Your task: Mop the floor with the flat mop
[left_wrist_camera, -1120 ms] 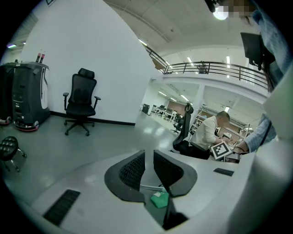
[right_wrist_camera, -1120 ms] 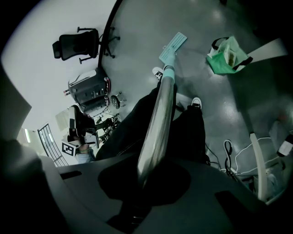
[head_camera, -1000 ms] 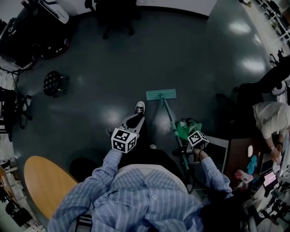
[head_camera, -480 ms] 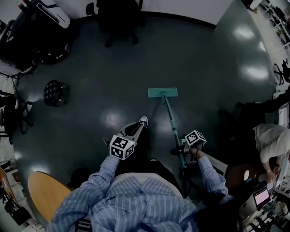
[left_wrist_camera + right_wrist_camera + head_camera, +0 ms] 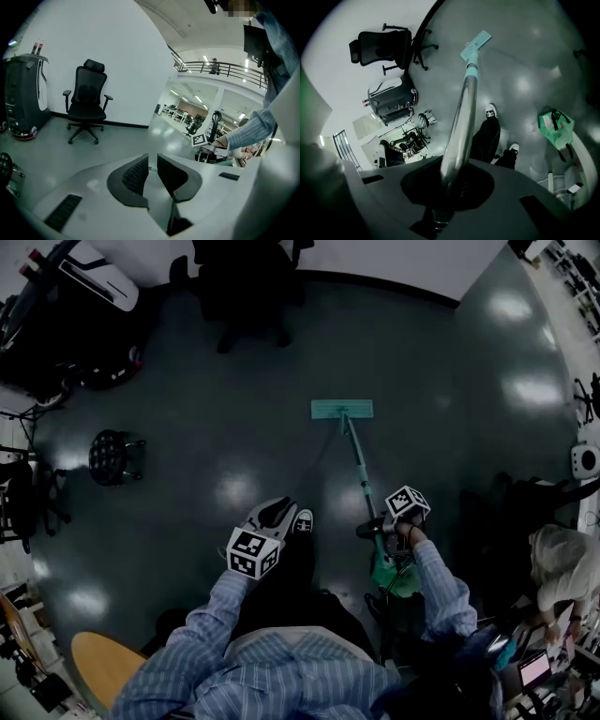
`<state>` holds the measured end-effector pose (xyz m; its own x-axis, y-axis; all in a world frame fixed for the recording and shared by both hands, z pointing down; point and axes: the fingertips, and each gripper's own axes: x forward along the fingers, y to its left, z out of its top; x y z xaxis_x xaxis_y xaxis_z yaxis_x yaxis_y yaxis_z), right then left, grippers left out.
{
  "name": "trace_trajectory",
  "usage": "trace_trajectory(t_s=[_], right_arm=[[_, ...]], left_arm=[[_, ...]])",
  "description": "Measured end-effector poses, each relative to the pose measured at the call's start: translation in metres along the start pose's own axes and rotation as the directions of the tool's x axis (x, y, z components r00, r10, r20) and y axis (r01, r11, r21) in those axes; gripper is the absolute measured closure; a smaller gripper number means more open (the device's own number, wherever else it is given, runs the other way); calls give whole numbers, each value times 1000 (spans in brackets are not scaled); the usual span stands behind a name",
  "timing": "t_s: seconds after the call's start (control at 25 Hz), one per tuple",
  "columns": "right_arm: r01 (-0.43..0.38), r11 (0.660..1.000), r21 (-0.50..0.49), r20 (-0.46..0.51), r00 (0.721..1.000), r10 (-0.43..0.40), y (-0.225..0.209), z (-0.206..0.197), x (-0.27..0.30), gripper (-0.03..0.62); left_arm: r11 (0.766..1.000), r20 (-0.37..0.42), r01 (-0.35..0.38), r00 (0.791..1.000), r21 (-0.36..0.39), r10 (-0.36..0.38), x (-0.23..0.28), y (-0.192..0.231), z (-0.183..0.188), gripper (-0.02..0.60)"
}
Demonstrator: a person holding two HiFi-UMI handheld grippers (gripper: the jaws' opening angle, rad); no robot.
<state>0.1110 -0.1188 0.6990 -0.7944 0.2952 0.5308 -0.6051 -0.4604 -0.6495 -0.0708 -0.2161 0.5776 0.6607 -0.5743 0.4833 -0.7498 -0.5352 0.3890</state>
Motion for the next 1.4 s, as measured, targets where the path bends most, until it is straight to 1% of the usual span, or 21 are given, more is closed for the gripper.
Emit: trace_trajectory(t_s=[0.12,0.24,0.4,0.56,0.64,0.72,0.84,0.96,1.08,1.28,1.4], right_arm=[[-11,1000,-10,26,1000,11,27,58,-7,542],[-42,999,-16,54,998,42,58,112,-13,542],[14,1000,-18,77,997,-13,74,189,-23,542],[88,995,-57,68,994,-84,98,247,-28,542],[129,989,-74,82,989,-123,103,278,-32,542],[135,988,-79,109,986,-126,114,308,-36,544],[111,993,-48,154,983,-102,141,341,-39,549],[94,995,-18,188,978,-89,155,364,-39,554],[93,996,-10,203,975,-89,157,371,-37,557],[80,997,13,219,972,-81,155,363,-38,562],[44,999,24,225,973,-48,147,341,-32,563]], left_arm=[[1000,5,-4,1000,-14,4,15,23,10,520],[999,1,-13,1000,-43,13,23,39,9,520],[995,-38,-30,999,-90,27,29,55,-10,520],[988,-83,-68,995,-140,56,28,69,-36,520],[982,-94,-89,993,-163,75,28,74,-47,520],[978,-104,-103,991,-180,85,30,79,-55,520],[973,-116,-119,988,-199,98,29,92,-64,520],[964,-118,-145,986,-223,121,24,103,-72,520],[959,-114,-162,984,-232,139,21,107,-79,520],[957,-97,-172,983,-235,153,12,108,-74,520],[956,-86,-177,983,-232,161,4,104,-76,520]])
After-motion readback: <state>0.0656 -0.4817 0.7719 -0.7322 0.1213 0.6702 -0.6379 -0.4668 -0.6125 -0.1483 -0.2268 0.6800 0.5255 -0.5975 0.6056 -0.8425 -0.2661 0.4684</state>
